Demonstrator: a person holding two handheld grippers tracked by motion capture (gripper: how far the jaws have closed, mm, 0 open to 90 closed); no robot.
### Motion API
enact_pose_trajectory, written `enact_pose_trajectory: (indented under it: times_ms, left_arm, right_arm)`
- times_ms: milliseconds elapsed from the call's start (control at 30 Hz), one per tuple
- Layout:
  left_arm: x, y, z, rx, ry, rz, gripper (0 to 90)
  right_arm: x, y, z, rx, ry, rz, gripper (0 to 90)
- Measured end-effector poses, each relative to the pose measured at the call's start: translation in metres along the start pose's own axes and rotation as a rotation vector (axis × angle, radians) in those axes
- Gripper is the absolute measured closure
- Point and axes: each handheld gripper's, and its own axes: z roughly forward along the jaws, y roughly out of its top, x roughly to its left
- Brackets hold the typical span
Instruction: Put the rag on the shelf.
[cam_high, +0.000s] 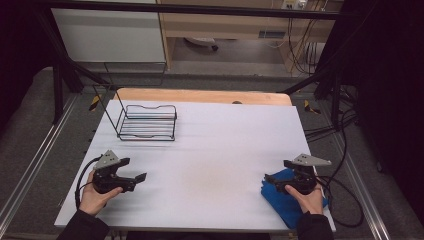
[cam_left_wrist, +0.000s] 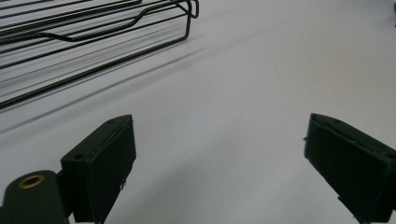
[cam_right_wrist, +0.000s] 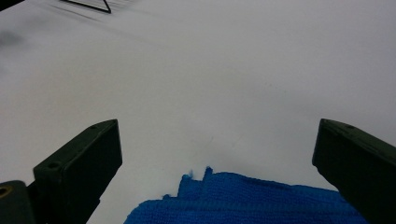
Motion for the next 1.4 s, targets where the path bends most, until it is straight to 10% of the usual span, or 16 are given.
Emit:
enact_pose_trajectory:
  times_ms: [533,867,1400]
  left_arm:
    - [0.000,-0.002,-0.001,0.002,0.004,-0.006,10.8]
    - [-0.001,-0.002,-0.001,0.011,0.006,-0.001,11.6]
    - [-0.001,-0.002,-0.001,0.016,0.007,0.003,12.7]
  right_arm:
    - [0.008,-0.002,-0.002,0.041,-0.046,-0.042,16.2]
    - [0.023,-0.012,0.002,0.172,0.003,-0.058,32.4]
    - [0.031,-0.023,0.015,0.266,-0.101,-0.176,47.3]
